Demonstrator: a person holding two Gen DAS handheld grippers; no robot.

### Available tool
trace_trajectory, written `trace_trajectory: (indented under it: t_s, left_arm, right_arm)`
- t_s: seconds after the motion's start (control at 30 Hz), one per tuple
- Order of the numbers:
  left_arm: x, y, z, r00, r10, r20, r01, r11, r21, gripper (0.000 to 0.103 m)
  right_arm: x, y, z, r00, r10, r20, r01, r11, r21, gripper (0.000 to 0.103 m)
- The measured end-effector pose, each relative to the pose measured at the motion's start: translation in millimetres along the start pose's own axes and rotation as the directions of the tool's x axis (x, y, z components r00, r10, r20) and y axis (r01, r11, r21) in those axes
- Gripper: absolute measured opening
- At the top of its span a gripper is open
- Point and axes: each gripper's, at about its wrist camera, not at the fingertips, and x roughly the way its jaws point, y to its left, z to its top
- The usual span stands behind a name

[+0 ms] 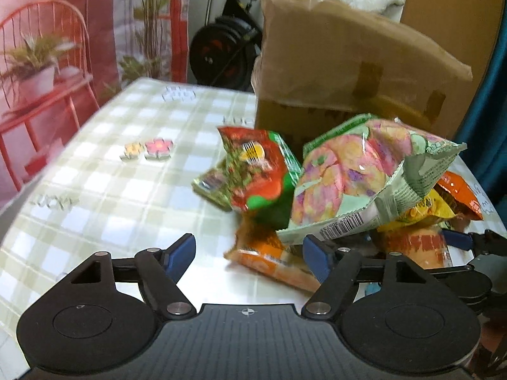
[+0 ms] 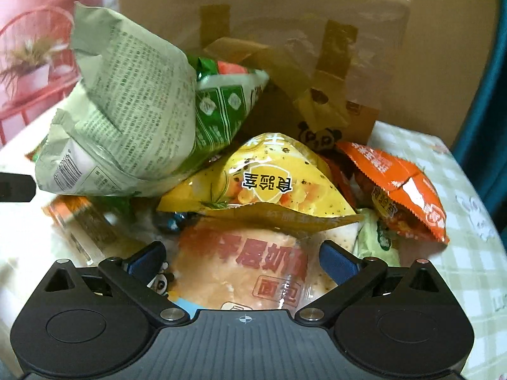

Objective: Organize snacks
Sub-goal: 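Grasp the orange snack bar with the left tool while the right tool reaches the bread bag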

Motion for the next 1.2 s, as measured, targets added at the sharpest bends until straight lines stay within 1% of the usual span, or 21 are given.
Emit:
trace_trajectory:
  t_s: [0.13, 0.3, 0.33, 0.43, 0.5, 0.6, 0.63, 0.7, 0.77, 0.8, 0.83, 0.87, 0.93, 0.97, 1.0, 1.07, 1.1, 1.17, 1.2]
  left_arm:
    - [9.3, -4.3, -1.6, 0.996, -0.053, -0.071, 0.05, 0.998, -0.045, 0.075]
    - [19.8, -10.8, 0.1, 0.99, -0.084, -0.11, 0.076, 0.994, -0.08, 0.075]
    - [24.7, -12.8, 0.9, 0.99, -0.083, -0.117, 0.073, 0.993, -0.092, 0.076]
    - [37.8, -15.6, 4.3, 0.987, -0.069, -0.147, 0.046, 0.988, -0.15, 0.076]
    - [45.9, -20.3, 8.2, 0.985, -0.076, -0.154, 0.049, 0.984, -0.17, 0.076]
    - [56.6, -28.9, 10.1, 0.986, -0.029, -0.164, 0.004, 0.988, -0.153, 0.077]
    - [60.8, -31.2, 8.9, 0.986, -0.016, -0.169, -0.008, 0.99, -0.143, 0.081]
    - [64.5, -33.6, 5.4, 0.988, -0.007, -0.153, -0.014, 0.991, -0.136, 0.087]
    - [65.6, -33.2, 3.2, 0.99, -0.006, -0.143, -0.012, 0.992, -0.128, 0.088]
    - [65.4, -30.9, 2.6, 0.989, -0.017, -0.146, -0.003, 0.991, -0.131, 0.084]
    - [63.0, -28.6, 2.4, 0.988, -0.029, -0.151, 0.009, 0.991, -0.133, 0.078]
    - [58.1, -23.2, 2.2, 0.987, -0.037, -0.153, 0.017, 0.991, -0.131, 0.074]
    - [48.1, -18.0, 2.0, 0.987, -0.047, -0.155, 0.03, 0.994, -0.108, 0.055]
    - [42.8, -15.3, 1.3, 0.986, -0.054, -0.157, 0.04, 0.995, -0.091, 0.052]
    - [38.3, -10.7, 0.3, 0.986, -0.049, -0.16, 0.038, 0.996, -0.076, 0.05]
    - [31.2, -5.1, -2.3, 0.987, -0.018, -0.158, 0.01, 0.999, -0.051, 0.054]
    - [28.5, -1.4, -3.9, 0.987, -0.009, -0.158, 0.001, 0.999, -0.054, 0.057]
    - [28.7, 7.3, -2.4, 0.985, -0.01, -0.169, -0.006, 0.995, -0.097, 0.058]
    - [28.2, 9.9, -0.6, 0.984, -0.021, -0.175, -0.002, 0.992, -0.128, 0.057]
  right_arm:
    - [-2.6, -0.2, -2.1, 1.0, 0.011, -0.004, -0.011, 1.0, 0.012, 0.1]
    - [-6.2, -5.1, -5.8, 0.999, 0.049, 0.006, -0.049, 0.999, 0.001, 0.098]
    - [-8.8, -15.6, -6.9, 0.998, 0.06, 0.007, -0.06, 0.998, 0.007, 0.098]
    - [-10.0, -24.6, -5.8, 0.996, 0.087, 0.007, -0.087, 0.996, 0.026, 0.097]
    - [-9.9, -27.2, -6.6, 0.995, 0.098, 0.015, -0.099, 0.995, 0.026, 0.095]
    - [-8.6, -31.0, -8.8, 0.994, 0.11, 0.02, -0.111, 0.993, 0.033, 0.095]
    - [-8.1, -30.5, -9.2, 0.994, 0.112, 0.021, -0.112, 0.993, 0.033, 0.095]
    - [-11.9, -29.6, -11.9, 0.993, 0.114, 0.022, -0.115, 0.993, 0.035, 0.094]
    - [-12.7, -29.2, -12.4, 0.993, 0.116, 0.024, -0.117, 0.992, 0.039, 0.094]
    - [-12.6, -29.4, -12.1, 0.993, 0.118, 0.024, -0.119, 0.992, 0.041, 0.094]
    - [-12.5, -29.7, -11.8, 0.993, 0.119, 0.024, -0.12, 0.992, 0.043, 0.094]
    - [-12.5, -28.9, -12.3, 0.993, 0.119, 0.025, -0.12, 0.992, 0.044, 0.094]
    - [-12.4, -29.3, -12.6, 0.992, 0.119, 0.026, -0.121, 0.992, 0.048, 0.094]
    - [-13.2, -29.0, -12.9, 0.992, 0.12, 0.027, -0.122, 0.991, 0.051, 0.094]
    - [-13.6, -29.3, -12.9, 0.992, 0.122, 0.026, -0.124, 0.991, 0.054, 0.094]
    - [-13.3, -29.6, -12.6, 0.992, 0.124, 0.025, -0.126, 0.991, 0.055, 0.094]
    - [-13.6, -29.0, -12.5, 0.992, 0.124, 0.024, -0.126, 0.99, 0.056, 0.094]
    - [-12.7, -29.2, -11.5, 0.992, 0.124, 0.023, -0.125, 0.99, 0.063, 0.093]
    - [-12.8, -29.2, -10.7, 0.992, 0.124, 0.023, -0.125, 0.99, 0.067, 0.093]
